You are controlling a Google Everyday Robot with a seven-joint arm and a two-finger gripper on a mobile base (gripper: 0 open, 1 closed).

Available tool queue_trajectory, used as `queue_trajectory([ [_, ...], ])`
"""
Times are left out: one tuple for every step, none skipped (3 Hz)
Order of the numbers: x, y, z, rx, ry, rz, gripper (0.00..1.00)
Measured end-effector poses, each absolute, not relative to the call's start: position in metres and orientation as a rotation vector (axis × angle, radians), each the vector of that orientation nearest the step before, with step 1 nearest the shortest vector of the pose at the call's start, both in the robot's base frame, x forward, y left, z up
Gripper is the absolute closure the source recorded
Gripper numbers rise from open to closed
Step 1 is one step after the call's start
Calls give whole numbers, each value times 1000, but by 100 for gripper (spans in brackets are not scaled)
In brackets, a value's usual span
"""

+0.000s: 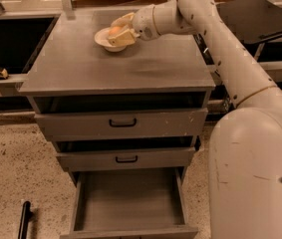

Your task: Place orange into bottom drawer

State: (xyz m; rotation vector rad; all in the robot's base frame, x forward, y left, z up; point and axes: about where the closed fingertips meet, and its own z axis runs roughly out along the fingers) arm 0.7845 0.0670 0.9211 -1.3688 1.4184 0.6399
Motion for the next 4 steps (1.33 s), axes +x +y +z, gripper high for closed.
queue_trajectory([
  [757, 79, 904, -1433, 1373, 690, 100],
  [710, 84, 903, -1470, 1307, 694, 100],
  [661, 90, 867, -1520, 1314, 755, 100],
  [611, 107, 811, -1618, 1345, 842, 100],
])
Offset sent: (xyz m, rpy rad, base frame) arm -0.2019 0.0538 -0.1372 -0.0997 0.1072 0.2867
